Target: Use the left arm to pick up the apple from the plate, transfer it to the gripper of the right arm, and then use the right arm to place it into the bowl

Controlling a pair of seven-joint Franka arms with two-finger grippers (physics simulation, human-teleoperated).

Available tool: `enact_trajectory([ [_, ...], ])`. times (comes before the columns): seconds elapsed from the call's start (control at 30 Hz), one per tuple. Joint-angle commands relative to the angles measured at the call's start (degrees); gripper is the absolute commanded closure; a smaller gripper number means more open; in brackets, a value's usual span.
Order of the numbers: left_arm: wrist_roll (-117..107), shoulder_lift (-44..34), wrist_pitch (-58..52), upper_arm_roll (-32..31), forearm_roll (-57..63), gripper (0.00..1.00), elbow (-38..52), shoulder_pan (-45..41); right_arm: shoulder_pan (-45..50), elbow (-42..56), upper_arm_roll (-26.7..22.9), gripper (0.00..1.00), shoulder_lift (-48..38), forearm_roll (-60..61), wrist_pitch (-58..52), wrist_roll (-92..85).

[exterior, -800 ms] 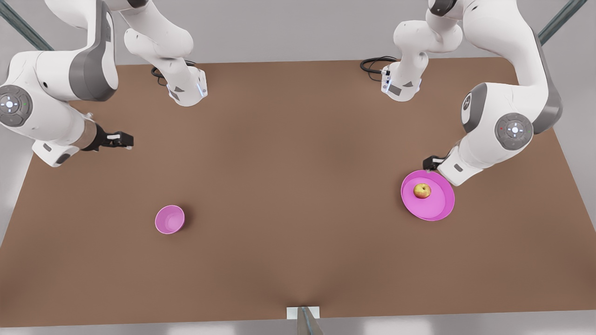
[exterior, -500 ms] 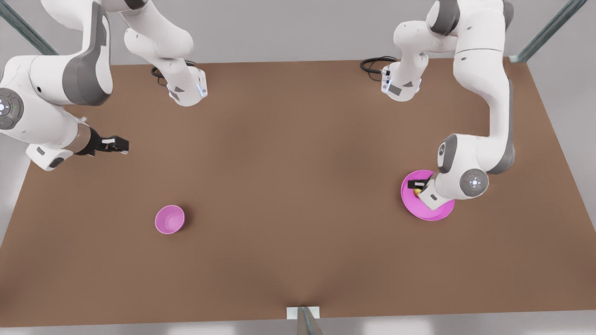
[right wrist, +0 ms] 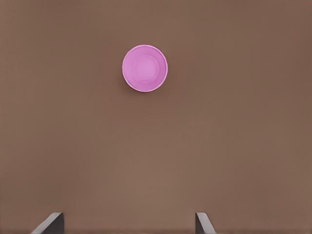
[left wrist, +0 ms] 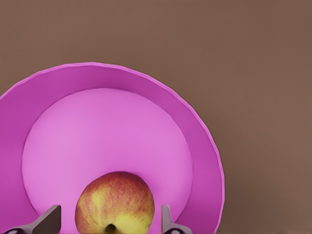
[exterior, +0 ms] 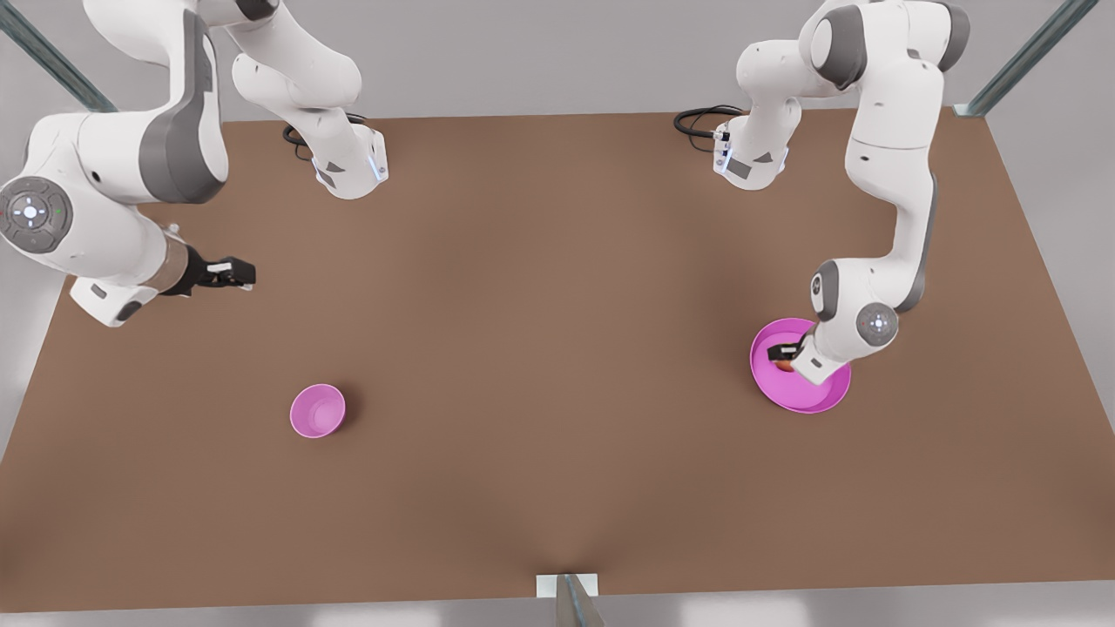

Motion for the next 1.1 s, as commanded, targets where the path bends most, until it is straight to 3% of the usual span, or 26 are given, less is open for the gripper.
enact_trajectory([
  [0.0,2.8,-0.1,6.4,0.0,0.0,0.00,-1.0,-0.1,0.3,0.1,0.0,0.00,0.2,0.0,0.1,-0.7],
  [0.87,2.8,1.9,7.8,0.0,0.6,0.00,-3.7,0.4,0.5,0.1,0.1,0.00,1.0,-1.1,0.1,-0.7],
  [0.97,2.7,2.1,8.5,0.0,0.3,0.06,-3.7,0.6,0.5,0.0,0.1,0.00,1.0,-1.2,0.1,-0.8],
  [1.07,2.7,2.6,8.2,0.0,0.2,0.06,-3.8,0.7,0.5,0.0,0.1,0.00,1.4,-1.2,0.1,-0.8],
])
